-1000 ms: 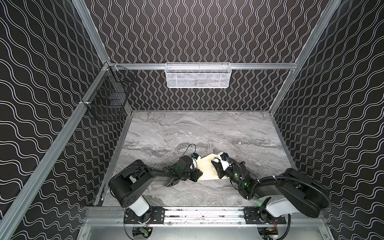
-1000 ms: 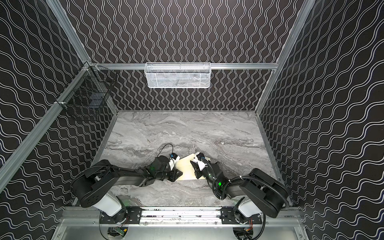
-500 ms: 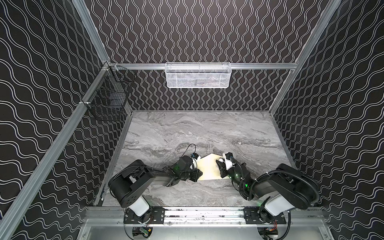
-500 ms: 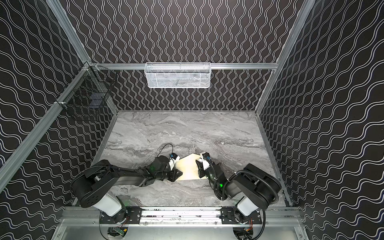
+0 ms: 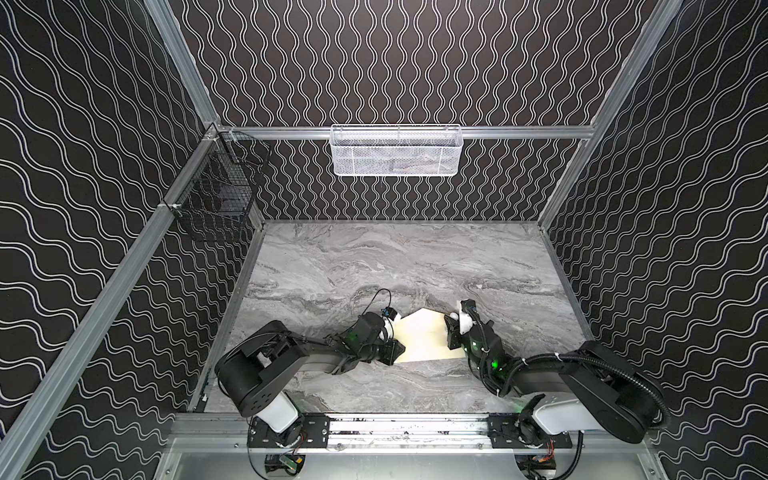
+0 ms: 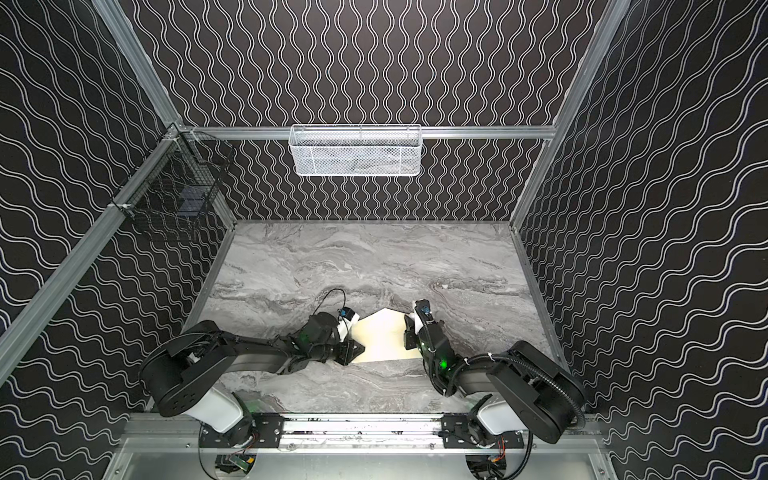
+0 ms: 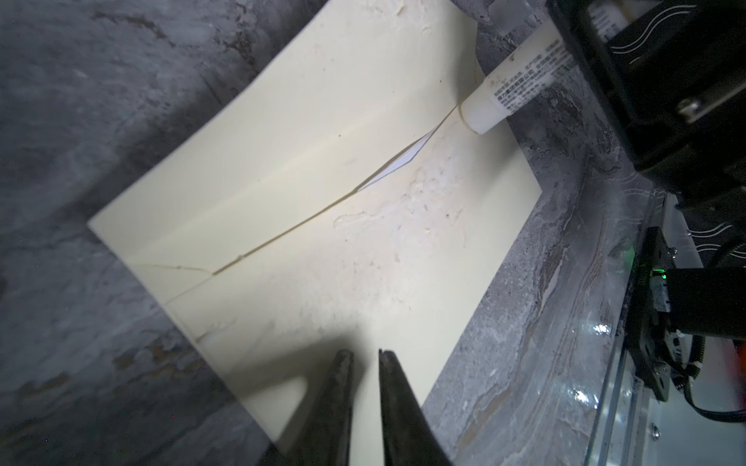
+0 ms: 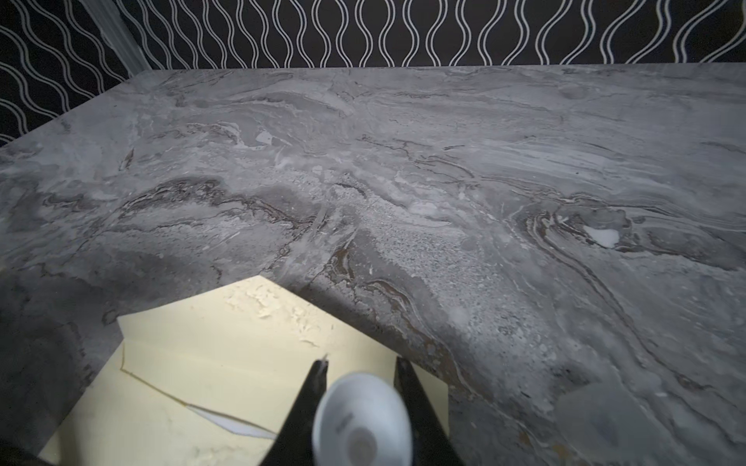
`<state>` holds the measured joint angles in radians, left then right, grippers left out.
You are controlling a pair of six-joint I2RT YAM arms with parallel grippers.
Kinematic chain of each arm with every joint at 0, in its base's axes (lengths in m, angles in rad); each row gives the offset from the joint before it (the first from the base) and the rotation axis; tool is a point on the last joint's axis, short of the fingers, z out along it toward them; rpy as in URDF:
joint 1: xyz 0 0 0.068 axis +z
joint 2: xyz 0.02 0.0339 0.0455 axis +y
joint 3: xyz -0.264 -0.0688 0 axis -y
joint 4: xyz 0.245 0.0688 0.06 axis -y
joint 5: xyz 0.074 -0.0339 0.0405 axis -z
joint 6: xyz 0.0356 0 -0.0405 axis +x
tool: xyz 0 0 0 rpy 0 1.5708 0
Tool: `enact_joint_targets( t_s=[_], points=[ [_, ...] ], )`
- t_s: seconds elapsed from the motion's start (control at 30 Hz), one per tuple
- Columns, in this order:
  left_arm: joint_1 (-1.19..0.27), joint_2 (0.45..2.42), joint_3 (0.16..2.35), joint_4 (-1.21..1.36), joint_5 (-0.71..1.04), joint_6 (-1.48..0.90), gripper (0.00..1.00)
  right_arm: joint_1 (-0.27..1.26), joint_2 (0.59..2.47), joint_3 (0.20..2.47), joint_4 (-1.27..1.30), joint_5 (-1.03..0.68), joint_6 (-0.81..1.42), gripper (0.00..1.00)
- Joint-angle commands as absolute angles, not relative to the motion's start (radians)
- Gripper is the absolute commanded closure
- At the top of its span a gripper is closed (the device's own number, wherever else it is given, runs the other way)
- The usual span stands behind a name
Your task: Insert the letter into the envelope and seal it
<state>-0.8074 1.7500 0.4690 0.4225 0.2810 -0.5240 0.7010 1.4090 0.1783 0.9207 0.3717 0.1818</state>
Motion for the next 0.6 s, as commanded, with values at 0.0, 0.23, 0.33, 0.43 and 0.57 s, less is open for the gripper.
enact_joint_targets(
  t_s=[0.0,0.23,0.33,0.43,0.57],
  points=[
    [-0.808,1.760,0.453,0.164,0.274,-0.535,0.80,0.698,1.404,0.167,0.883,0.507,0.211,1.00],
    [-0.810,1.754,0.446,0.173,0.281,-0.534,0.80,0.696,1.395,0.132,0.975,0.574,0.214,1.00],
    [-0.811,1.753,0.443,0.179,0.283,-0.534,0.80,0.688,1.371,0.112,0.992,0.587,0.230,1.00],
    [-0.815,1.757,0.445,0.181,0.284,-0.532,0.80,0.687,1.366,0.098,1.059,0.557,0.180,1.00],
    [-0.815,1.768,0.451,0.178,0.287,-0.530,0.81,0.718,1.297,0.115,1.059,0.446,0.113,1.00]
  ],
)
